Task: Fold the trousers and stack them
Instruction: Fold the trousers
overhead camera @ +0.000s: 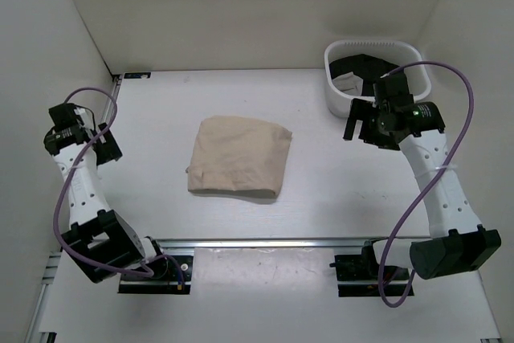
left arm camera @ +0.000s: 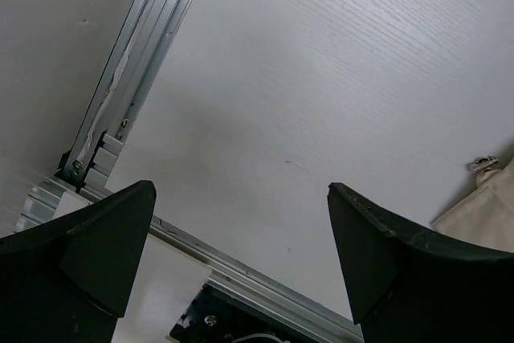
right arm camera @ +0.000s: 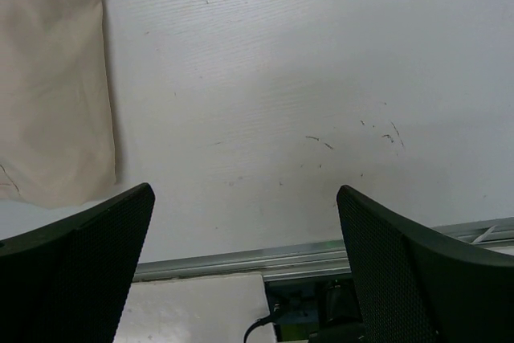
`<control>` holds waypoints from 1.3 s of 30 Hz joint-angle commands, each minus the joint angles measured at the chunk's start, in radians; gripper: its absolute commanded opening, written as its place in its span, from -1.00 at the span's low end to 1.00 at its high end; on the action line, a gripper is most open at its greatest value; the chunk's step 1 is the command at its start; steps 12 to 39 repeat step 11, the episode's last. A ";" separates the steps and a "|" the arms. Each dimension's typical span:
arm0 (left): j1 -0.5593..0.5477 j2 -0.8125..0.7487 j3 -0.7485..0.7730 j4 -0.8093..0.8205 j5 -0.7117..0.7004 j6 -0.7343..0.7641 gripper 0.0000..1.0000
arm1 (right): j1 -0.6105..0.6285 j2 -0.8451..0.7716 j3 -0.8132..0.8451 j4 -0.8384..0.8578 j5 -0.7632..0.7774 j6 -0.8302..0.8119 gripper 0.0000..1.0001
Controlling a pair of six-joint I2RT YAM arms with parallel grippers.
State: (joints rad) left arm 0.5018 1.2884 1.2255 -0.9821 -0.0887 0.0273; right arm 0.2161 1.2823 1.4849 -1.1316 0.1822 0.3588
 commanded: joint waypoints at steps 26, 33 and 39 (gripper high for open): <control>0.053 -0.129 0.005 0.003 0.171 0.002 1.00 | -0.003 -0.116 -0.046 0.021 -0.001 0.011 0.99; 0.053 -0.129 0.005 0.003 0.171 0.002 1.00 | -0.003 -0.116 -0.046 0.021 -0.001 0.011 0.99; 0.053 -0.129 0.005 0.003 0.171 0.002 1.00 | -0.003 -0.116 -0.046 0.021 -0.001 0.011 0.99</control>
